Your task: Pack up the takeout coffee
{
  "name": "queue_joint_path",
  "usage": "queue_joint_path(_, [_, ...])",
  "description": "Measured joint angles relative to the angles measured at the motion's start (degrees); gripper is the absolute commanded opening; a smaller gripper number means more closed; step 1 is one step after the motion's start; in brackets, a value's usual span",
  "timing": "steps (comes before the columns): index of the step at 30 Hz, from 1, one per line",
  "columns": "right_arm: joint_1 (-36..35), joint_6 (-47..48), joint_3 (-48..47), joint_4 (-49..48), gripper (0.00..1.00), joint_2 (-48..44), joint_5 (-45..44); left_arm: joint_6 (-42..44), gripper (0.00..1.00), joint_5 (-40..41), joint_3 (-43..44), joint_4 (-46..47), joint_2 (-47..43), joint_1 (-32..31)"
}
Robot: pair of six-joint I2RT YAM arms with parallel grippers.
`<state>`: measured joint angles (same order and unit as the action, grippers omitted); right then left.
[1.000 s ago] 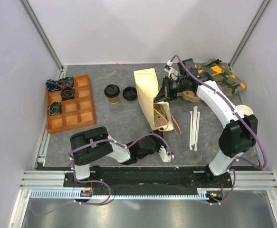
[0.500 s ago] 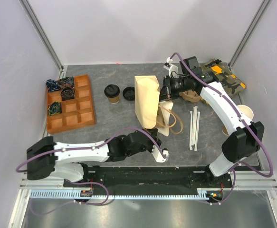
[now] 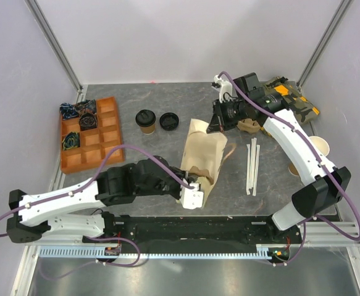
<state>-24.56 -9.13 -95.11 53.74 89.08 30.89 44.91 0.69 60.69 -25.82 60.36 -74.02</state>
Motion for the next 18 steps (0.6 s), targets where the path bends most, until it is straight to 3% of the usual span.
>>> queue_joint_path(8, [-2.64,2.56,-0.07,2.95,0.0,0.0,-3.65,-8.46,0.02,-5.31,1.29,-6.51,-3.76,-0.24])
queue_joint_path(16, [-4.22,4.33,-0.09,3.41,0.0,0.44,-3.96,-9.9,0.02,-5.64,1.18,-7.45,-3.74,-0.22])
queue_joint_path(18, [-4.22,4.72,-0.09,3.48,0.0,0.66,-4.02,-9.84,0.15,-5.97,1.18,-7.63,-3.76,-0.22])
